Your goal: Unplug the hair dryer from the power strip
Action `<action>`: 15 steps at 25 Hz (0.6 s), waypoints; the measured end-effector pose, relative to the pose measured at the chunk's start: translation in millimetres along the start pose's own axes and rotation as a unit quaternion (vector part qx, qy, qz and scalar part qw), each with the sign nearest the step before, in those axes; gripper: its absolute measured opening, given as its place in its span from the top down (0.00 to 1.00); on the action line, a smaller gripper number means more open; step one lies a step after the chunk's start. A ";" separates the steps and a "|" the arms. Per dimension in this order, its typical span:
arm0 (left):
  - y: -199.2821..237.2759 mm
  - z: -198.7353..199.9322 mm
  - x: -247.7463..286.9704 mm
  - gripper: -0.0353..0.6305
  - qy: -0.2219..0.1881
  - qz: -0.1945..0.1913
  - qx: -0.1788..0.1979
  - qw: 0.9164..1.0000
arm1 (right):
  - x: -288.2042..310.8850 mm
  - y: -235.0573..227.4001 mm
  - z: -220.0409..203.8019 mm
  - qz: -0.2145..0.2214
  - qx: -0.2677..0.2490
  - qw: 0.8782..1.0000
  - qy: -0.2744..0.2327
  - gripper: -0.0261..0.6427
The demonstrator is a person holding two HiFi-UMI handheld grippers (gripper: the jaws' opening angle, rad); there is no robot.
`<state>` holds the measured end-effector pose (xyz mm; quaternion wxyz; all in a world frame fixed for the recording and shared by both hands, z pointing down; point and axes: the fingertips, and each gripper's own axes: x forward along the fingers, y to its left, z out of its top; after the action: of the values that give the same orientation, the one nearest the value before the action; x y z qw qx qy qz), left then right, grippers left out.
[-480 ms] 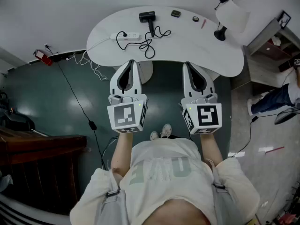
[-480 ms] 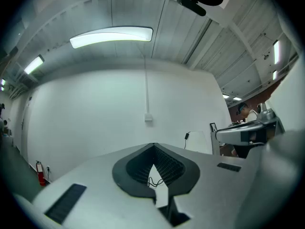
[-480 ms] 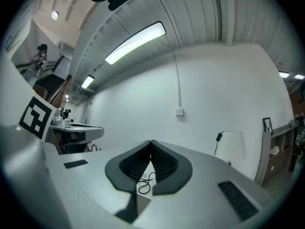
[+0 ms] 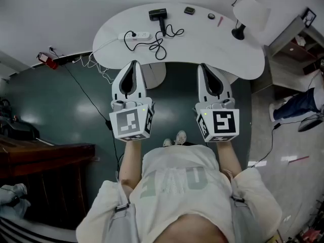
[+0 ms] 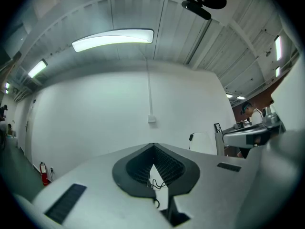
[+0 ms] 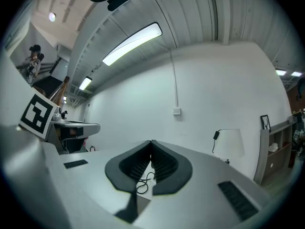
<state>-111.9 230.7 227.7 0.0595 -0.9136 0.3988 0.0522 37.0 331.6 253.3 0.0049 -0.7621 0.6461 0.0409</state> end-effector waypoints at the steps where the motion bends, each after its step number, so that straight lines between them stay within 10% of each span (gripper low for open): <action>1: -0.4 -0.1 1.7 0.93 -0.002 0.002 -0.001 1.000 | -0.3 -3.3 -0.5 -0.002 -0.002 1.000 -0.003 0.93; 15: 10.5 -17.1 27.2 0.93 -0.006 0.041 0.010 0.999 | 28.4 -21.7 -30.5 0.039 0.008 0.999 0.018 0.93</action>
<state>-100.3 201.4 240.0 0.0682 -0.8954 0.4364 0.0560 64.7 305.4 280.8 -0.0019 -0.7369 0.6756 0.0222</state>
